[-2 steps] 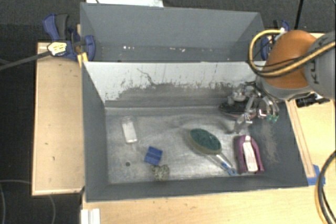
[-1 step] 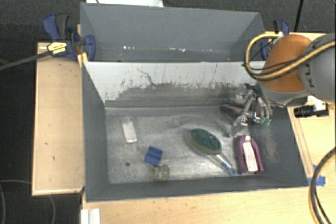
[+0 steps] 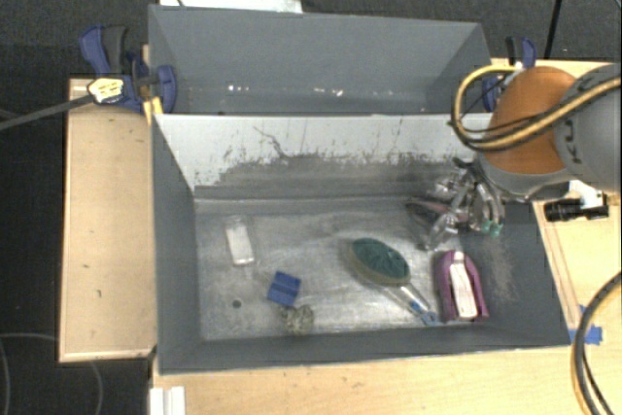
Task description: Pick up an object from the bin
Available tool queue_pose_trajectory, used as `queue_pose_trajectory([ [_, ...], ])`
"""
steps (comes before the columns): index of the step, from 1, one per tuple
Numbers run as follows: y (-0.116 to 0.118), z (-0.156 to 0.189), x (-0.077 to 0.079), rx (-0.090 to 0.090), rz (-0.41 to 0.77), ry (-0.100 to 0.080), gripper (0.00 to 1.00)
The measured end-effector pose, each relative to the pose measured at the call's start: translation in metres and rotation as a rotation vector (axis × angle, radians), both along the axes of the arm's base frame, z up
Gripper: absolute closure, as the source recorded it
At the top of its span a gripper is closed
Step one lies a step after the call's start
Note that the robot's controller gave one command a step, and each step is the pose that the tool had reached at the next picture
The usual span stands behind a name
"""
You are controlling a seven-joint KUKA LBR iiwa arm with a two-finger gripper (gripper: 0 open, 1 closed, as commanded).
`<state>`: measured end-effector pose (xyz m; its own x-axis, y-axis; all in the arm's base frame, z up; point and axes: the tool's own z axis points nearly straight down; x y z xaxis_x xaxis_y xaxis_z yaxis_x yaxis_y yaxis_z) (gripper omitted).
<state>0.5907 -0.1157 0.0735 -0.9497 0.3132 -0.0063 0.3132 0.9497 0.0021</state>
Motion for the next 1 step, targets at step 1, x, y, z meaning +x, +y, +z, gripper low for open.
queue_pose_trajectory([
  [1,0.0001,0.0152,0.0011,0.000,0.004,0.002,1.00],
])
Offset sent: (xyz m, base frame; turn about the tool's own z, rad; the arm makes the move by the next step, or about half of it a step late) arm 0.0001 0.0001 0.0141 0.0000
